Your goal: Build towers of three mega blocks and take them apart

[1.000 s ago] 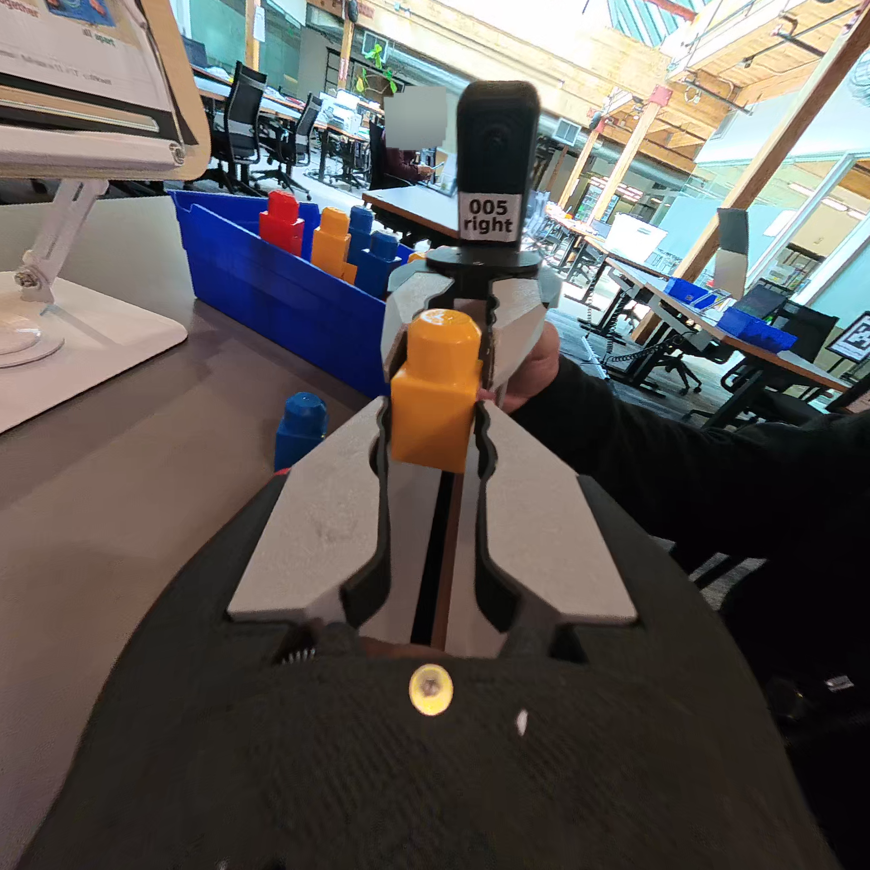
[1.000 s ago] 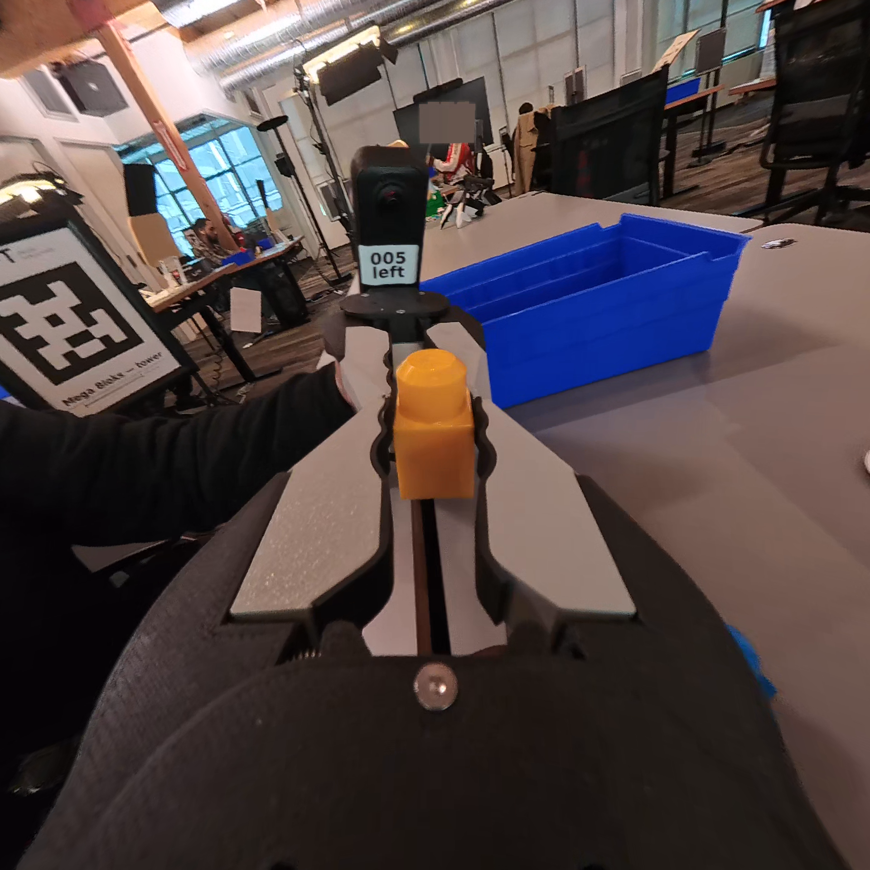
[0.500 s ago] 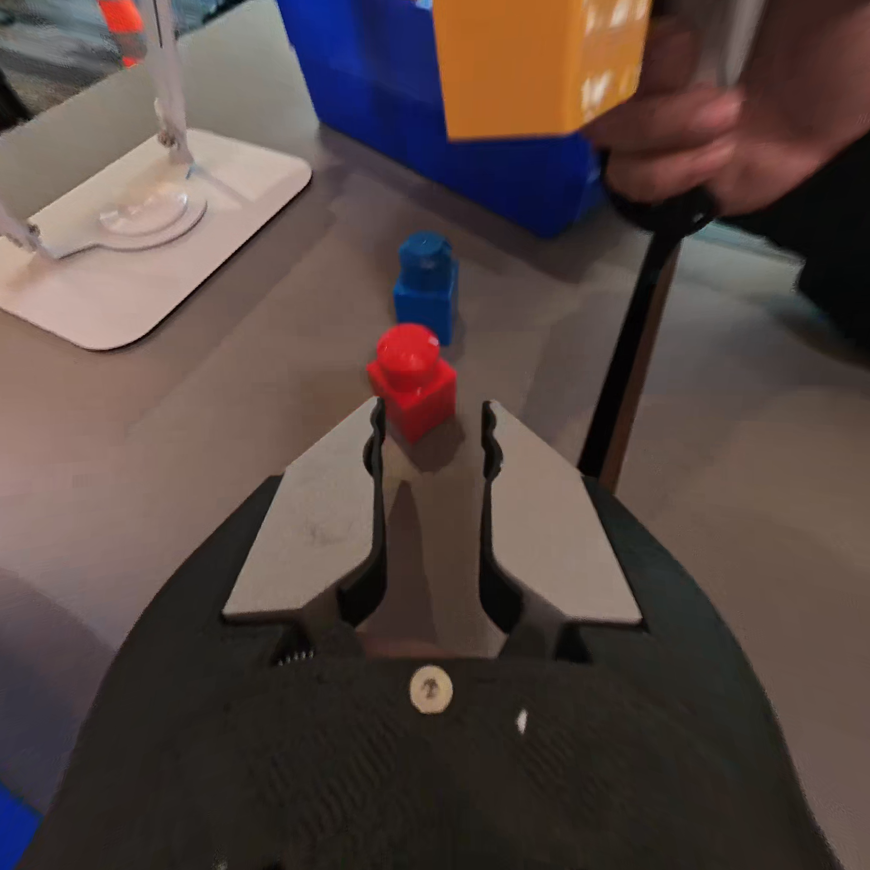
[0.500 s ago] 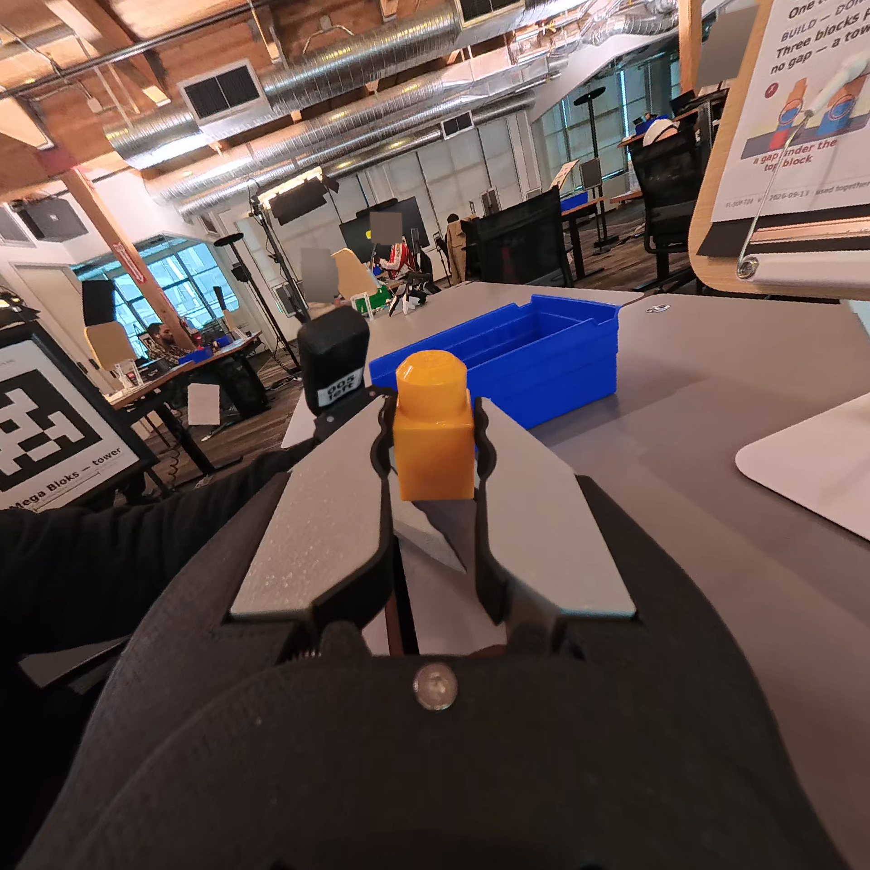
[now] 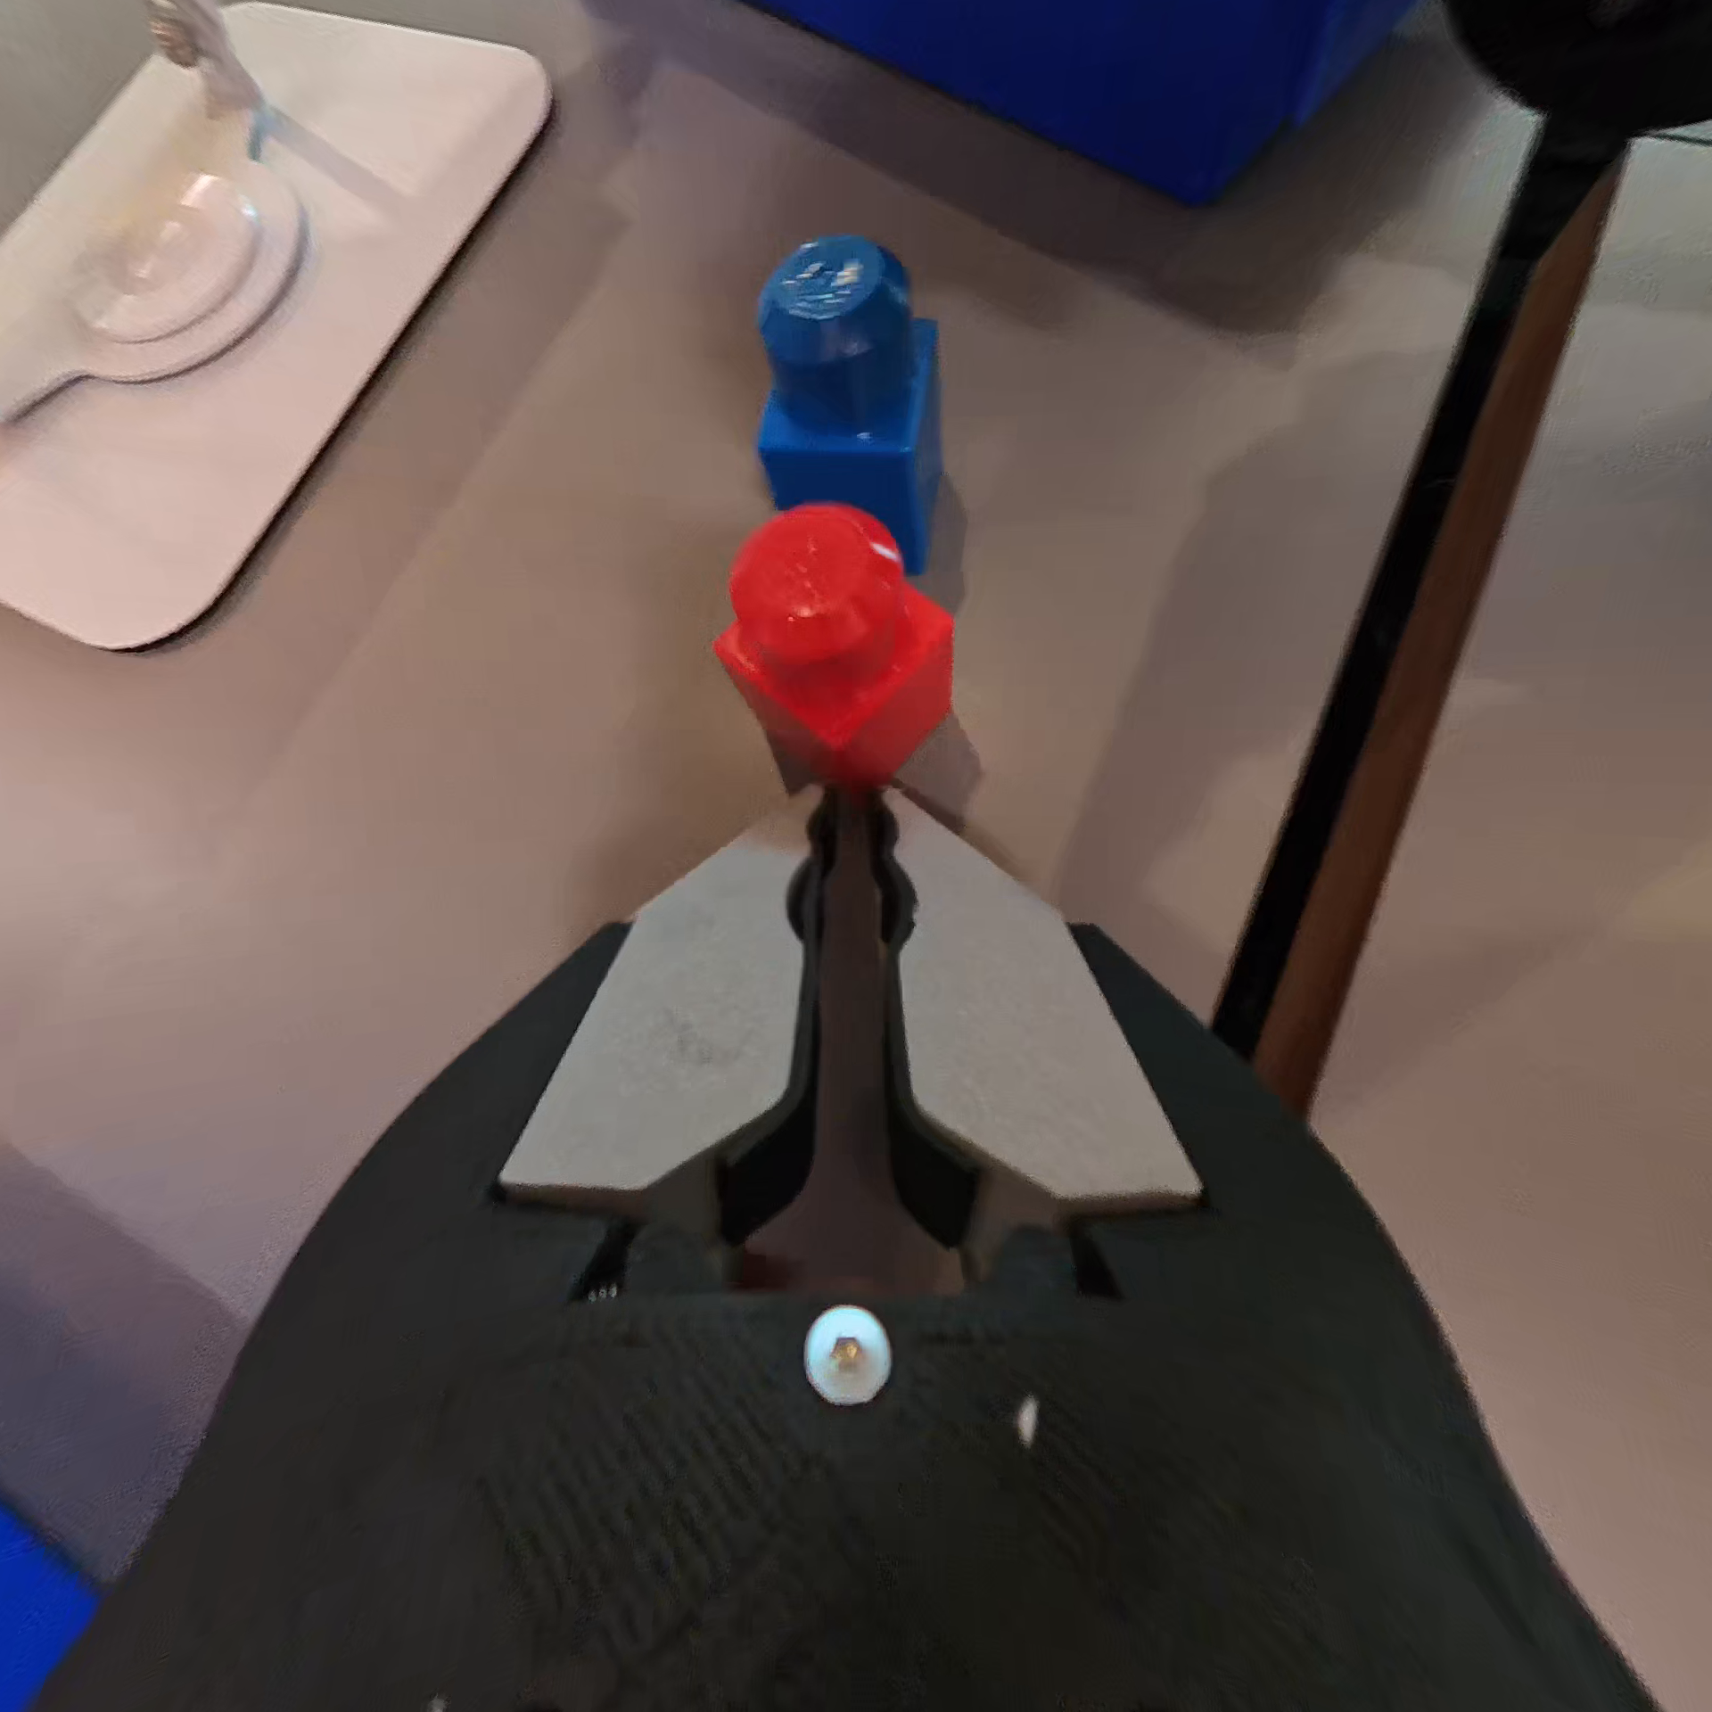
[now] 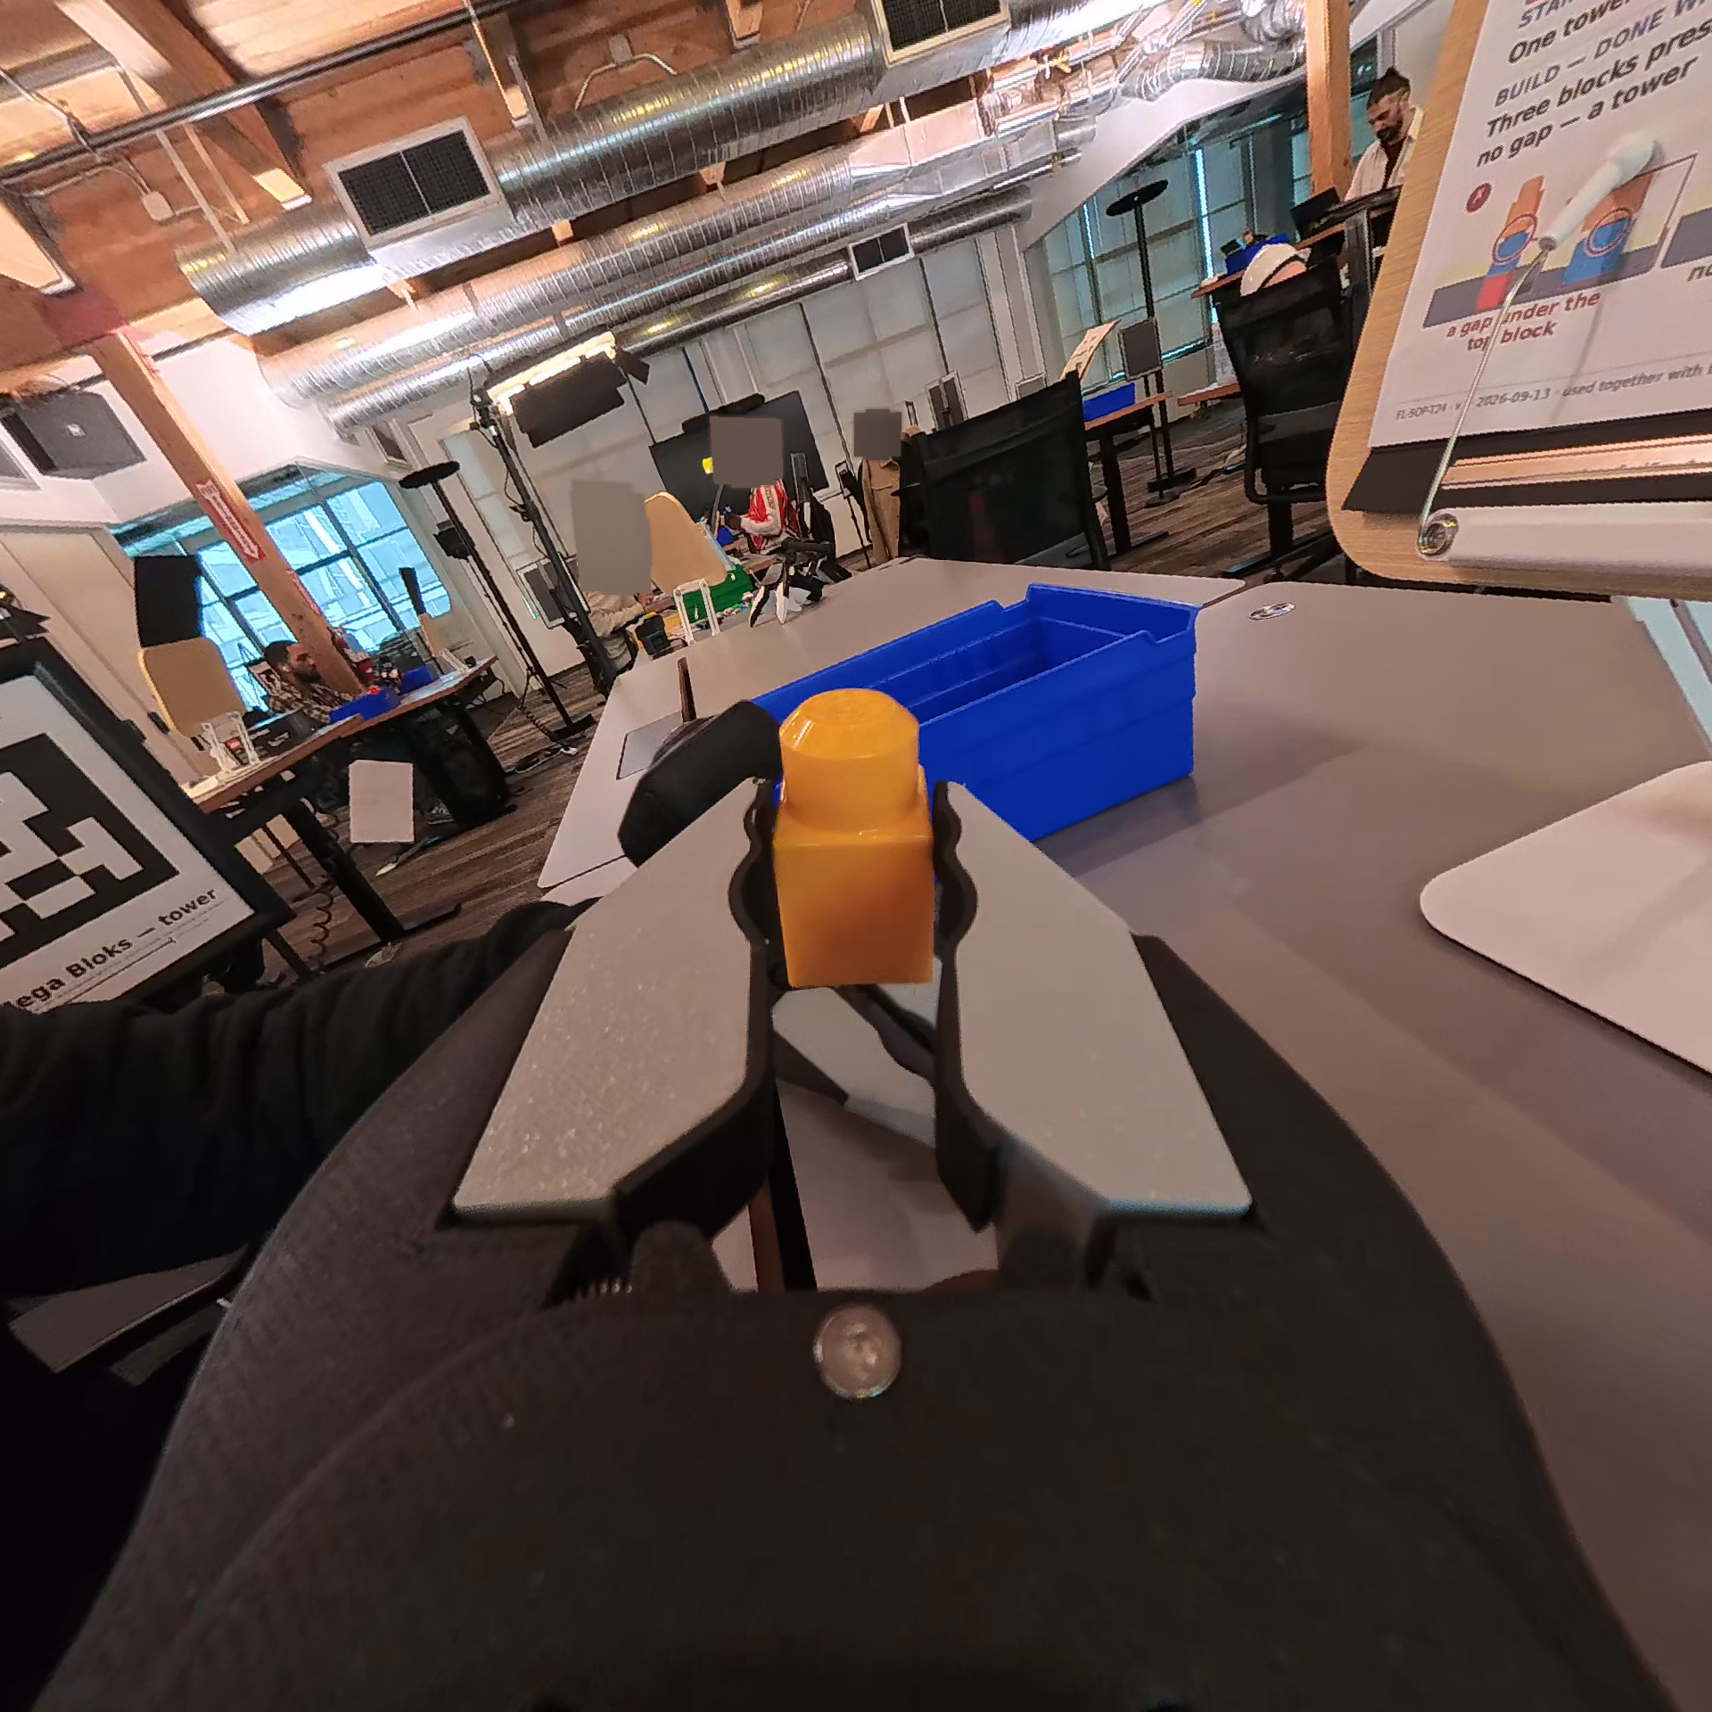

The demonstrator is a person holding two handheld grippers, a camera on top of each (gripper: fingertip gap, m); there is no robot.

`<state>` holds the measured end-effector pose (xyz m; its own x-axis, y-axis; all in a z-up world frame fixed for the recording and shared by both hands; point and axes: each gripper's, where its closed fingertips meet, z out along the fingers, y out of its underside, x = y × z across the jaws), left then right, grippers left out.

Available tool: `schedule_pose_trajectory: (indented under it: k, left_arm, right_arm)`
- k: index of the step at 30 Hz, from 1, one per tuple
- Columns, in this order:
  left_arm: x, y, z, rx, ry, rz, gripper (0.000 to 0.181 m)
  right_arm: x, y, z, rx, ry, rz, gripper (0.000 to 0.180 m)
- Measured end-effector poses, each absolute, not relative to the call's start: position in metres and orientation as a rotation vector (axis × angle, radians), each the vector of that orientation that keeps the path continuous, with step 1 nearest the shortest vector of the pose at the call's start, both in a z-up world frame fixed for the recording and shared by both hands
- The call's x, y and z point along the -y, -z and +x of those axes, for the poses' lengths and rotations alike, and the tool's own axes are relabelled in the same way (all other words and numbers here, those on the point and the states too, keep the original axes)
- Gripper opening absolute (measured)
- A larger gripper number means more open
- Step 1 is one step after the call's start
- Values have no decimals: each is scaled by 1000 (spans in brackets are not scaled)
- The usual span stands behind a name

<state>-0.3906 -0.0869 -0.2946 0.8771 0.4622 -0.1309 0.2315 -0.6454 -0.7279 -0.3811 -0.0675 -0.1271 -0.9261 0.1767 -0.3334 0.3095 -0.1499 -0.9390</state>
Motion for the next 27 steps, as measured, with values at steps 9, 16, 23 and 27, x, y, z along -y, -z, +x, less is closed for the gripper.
schedule_pose_trajectory:
  k: [9, 16, 23, 27]
  left_arm:
    - [80, 272, -379, 480, -310, -2175, 25]
    - [87, 283, -399, 432, -401, -2257, 77]
    - [65, 287, -381, 363, -199, -2262, 40]
    - [67, 285, -369, 352, -156, -2260, 37]
  right_arm:
    - [65, 124, -381, -1959, 2255, 573, 31]
    - [66, 122, -379, -1936, 2256, 559, 32]
    - [61, 117, -380, -1903, 2278, 560, 31]
    - [61, 115, -378, -1896, 2280, 554, 31]
